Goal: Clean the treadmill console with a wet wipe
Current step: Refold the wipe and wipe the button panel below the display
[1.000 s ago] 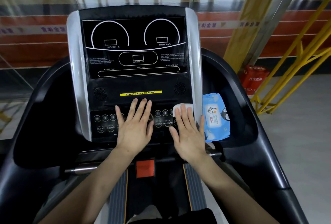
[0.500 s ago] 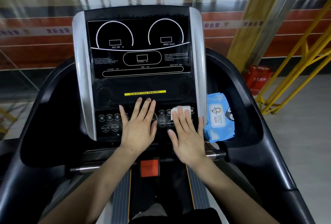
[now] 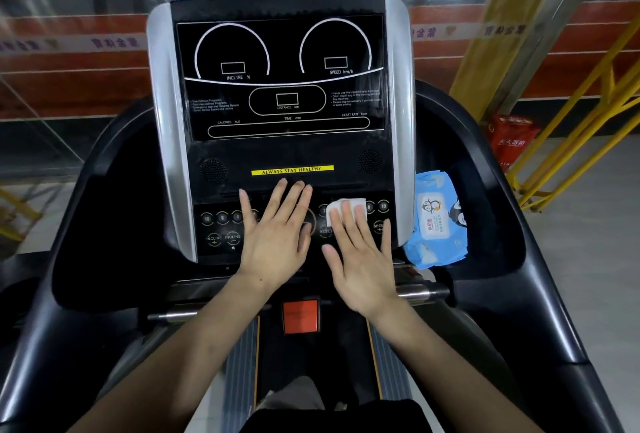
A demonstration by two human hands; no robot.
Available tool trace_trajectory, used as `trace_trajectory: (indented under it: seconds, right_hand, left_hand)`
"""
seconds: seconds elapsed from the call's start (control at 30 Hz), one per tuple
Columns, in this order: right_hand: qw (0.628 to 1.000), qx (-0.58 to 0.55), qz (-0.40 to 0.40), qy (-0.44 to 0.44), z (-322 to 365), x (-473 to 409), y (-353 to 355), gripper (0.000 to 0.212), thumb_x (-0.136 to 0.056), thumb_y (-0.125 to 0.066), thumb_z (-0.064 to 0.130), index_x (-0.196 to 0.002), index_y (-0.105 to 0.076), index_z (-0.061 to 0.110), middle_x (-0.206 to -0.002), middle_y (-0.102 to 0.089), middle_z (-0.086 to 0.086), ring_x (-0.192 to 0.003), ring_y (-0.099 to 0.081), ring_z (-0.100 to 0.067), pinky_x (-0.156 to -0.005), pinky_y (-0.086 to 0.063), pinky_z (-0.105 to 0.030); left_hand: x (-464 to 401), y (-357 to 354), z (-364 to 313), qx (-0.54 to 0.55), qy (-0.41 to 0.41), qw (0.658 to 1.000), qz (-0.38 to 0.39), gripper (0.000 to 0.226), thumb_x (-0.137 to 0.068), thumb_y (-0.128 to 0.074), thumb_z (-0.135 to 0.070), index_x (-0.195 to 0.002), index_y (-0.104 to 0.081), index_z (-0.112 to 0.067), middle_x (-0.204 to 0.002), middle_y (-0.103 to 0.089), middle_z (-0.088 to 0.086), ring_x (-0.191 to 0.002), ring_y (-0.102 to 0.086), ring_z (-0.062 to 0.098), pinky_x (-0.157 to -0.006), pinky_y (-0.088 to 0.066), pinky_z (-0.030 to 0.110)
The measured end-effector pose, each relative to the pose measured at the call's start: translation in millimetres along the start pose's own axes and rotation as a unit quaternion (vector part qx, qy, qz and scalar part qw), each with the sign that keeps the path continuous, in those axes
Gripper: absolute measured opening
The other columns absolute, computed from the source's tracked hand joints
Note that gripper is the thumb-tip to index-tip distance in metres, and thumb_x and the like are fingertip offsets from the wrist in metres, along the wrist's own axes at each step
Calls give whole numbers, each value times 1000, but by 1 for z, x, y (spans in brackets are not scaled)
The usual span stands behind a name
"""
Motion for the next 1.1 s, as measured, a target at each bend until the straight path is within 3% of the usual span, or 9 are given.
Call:
trace_trajectory:
  seconds: [0.17, 0.3, 0.43, 0.57, 0.77, 1.1]
  right_hand:
    - [998, -8, 60, 1, -2, 46, -21, 64, -109, -10, 55, -166, 9, 32, -173, 18, 14, -158, 21, -9, -127, 4, -63]
    - [999, 1, 32, -9, 11, 19, -10, 64, -109, -8, 58, -166, 3, 32, -173, 14, 12, -158, 20, -9, -127, 5, -62]
    - [999, -21, 21, -40, 34, -15, 4, 67, -105, 1, 63, -165, 11, 35, -172, 20, 13, -157, 24, -9, -127, 15, -56]
    - [998, -25, 18, -50, 41, -6, -1, 67, -106, -3, 61, -166, 7, 34, -173, 18, 13, -158, 21, -9, -127, 14, -55]
    - [996, -27, 79, -43, 45, 48, -28, 63, -109, -11, 56, -165, 8, 36, -172, 19, 17, -157, 23, -5, -127, 8, -59]
    - [996, -13, 46, -73, 69, -21, 5, 63, -107, -3, 62, -163, 13, 39, -170, 24, 17, -156, 26, -6, -125, 20, -52]
  left_hand:
    - [1, 0, 10, 11, -31, 999, 8, 65, -108, -41, -38, -166, -19, -20, -175, -14, -4, -162, -2, 20, -122, -1, 74]
    - [4, 2, 26, 33, -54, 998, 8, 67, -108, -44, -38, -166, -17, -18, -175, -10, -3, -162, 0, 19, -127, -5, 64]
    - [9, 5, 47, 54, -44, 998, 10, 67, -108, -43, -39, -165, -19, -15, -175, -11, 2, -162, 0, 20, -131, -8, 53]
    - [15, 6, 64, 46, -39, 998, 11, 67, -107, -43, -40, -166, -18, -18, -175, -11, 2, -162, 1, 22, -129, -7, 60]
    - [17, 5, 67, 32, -59, 998, 22, 71, -107, -41, -43, -166, -13, -15, -175, -10, 1, -162, 2, 23, -127, -3, 64]
    - [16, 10, 73, 52, -73, 996, 29, 69, -106, -41, -42, -166, -16, -15, -174, -16, -1, -162, -5, 21, -129, -2, 61]
Point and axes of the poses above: each hand's wrist, its own x-axis away from the middle knuckle, its own y-axis out of the back of the hand, z = x × y, the point moved 2 cm from there along -x, towards the middle knuckle
